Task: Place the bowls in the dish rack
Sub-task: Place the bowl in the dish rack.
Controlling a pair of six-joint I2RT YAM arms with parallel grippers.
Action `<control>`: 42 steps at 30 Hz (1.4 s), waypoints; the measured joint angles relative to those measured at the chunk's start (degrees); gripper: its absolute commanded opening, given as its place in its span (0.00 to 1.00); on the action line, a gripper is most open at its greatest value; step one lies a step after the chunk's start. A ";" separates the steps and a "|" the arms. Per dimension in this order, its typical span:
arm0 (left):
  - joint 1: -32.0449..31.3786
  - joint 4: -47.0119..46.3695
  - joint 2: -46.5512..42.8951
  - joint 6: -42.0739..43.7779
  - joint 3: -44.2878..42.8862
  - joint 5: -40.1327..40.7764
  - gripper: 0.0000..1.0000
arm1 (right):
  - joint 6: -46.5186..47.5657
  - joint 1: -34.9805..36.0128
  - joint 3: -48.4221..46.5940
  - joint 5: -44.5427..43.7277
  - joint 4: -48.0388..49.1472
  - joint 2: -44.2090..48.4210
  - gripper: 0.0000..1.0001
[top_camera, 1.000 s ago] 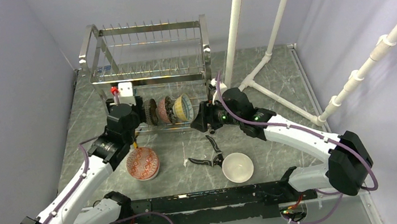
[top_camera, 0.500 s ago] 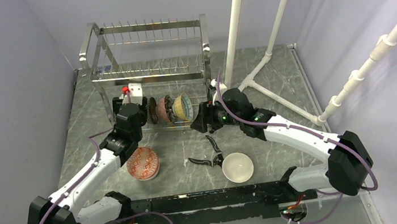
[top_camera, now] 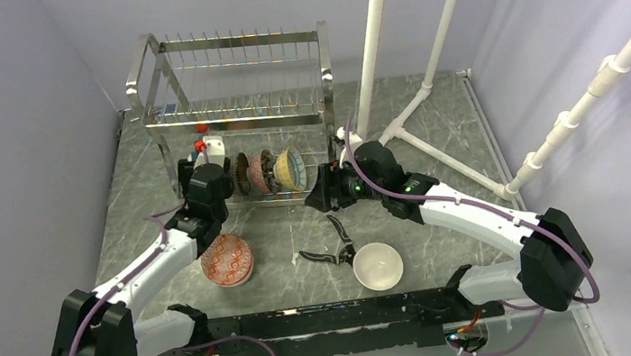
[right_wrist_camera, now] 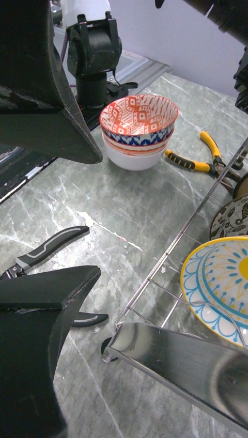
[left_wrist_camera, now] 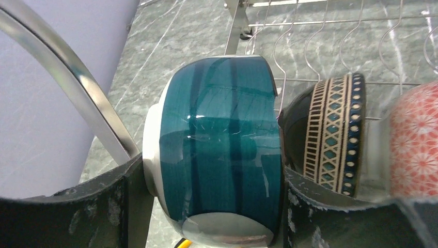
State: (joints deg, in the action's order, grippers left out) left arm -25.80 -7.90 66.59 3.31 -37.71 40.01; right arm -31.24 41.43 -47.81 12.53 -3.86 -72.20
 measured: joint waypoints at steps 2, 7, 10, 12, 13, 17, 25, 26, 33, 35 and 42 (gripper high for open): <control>0.61 -1.27 -0.02 -0.09 1.40 -0.09 0.03 | 0.00 0.00 0.00 0.02 0.00 0.00 0.76; 3.04 -2.27 -0.02 -1.20 3.67 -2.01 0.03 | 0.00 0.00 0.00 0.04 0.02 0.00 0.76; 3.96 -3.30 0.04 -1.51 3.74 -3.32 0.03 | 0.00 0.00 0.00 0.11 0.02 0.00 0.76; 4.48 -4.68 0.37 -1.60 3.74 -4.11 0.03 | 0.00 0.00 0.00 0.20 0.02 0.00 0.76; 4.76 -5.40 0.72 -1.60 3.74 -4.39 0.03 | 0.00 0.00 0.00 0.24 0.02 0.00 0.76; 5.77 -7.13 2.84 -1.40 3.74 -5.86 0.03 | 0.00 0.00 0.00 0.42 0.02 0.00 0.76; 6.12 -7.28 6.82 -0.92 3.72 -7.21 0.03 | 0.00 0.00 0.00 0.44 0.02 0.00 0.76; 6.12 -7.28 7.06 -0.83 3.67 -7.21 0.03 | 0.00 0.00 0.00 0.44 0.02 0.00 0.76; 6.12 -8.76 10.19 0.35 2.97 -7.50 0.03 | 0.00 0.00 0.00 0.48 0.02 0.00 0.76; 6.12 -9.42 10.69 0.61 2.97 -7.80 0.03 | 0.00 0.00 0.00 0.48 0.02 0.00 0.76; 6.69 -9.94 13.31 1.62 1.16 -8.28 0.08 | 0.15 -0.02 0.02 0.48 0.02 0.00 0.76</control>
State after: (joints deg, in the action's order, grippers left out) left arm -19.11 -17.85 79.90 4.93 -36.56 31.73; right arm -31.09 41.41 -47.79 13.02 -3.84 -72.20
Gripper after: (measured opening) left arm 0.676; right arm 0.759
